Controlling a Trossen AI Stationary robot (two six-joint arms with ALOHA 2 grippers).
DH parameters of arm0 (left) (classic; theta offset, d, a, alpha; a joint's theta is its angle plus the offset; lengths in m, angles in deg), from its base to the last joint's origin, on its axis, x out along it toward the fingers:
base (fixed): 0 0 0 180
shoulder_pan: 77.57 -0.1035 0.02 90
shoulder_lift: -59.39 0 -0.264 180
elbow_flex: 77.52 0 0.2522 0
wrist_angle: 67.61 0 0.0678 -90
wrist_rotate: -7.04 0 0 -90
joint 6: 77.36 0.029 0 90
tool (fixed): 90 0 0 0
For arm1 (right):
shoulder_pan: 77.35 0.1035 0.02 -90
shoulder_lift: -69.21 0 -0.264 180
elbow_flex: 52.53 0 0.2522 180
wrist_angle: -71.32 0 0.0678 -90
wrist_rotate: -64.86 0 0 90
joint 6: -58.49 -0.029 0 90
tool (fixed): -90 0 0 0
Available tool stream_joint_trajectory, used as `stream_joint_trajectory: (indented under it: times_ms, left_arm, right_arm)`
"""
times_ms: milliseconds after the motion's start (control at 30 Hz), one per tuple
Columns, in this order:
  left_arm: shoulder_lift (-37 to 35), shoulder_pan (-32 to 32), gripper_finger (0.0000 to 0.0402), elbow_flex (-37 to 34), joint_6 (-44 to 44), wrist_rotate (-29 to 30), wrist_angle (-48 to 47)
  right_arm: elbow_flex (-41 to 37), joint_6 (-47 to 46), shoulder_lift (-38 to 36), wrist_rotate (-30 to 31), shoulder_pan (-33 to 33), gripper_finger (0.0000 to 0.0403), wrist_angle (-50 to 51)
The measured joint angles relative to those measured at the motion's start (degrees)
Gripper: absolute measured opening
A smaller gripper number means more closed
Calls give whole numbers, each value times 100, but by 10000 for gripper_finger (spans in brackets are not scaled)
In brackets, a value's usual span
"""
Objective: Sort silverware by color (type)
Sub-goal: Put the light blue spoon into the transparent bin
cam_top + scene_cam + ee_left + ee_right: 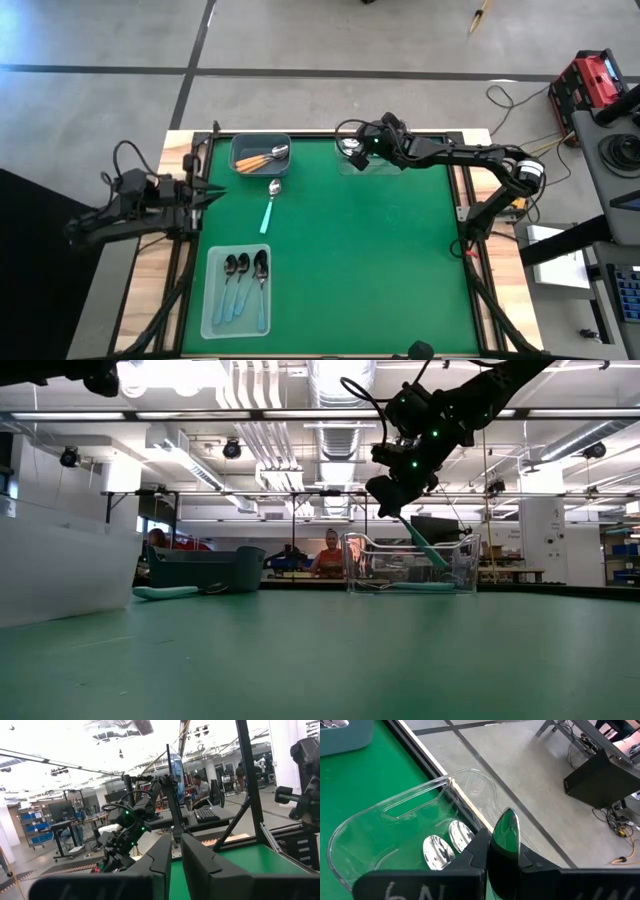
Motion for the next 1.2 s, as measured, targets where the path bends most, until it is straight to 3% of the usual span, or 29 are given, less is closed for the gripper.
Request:
stream_joint_trajectory:
  times_ms: [267,1200]
  left_arm:
    - [-319,0,1,-142,-1,0,-147]
    - [-379,0,0,-324,-105,63,26]
  right_arm:
    - [0,30,0,0,0,13,-4]
    - [0,277,0,9,0,13,-10]
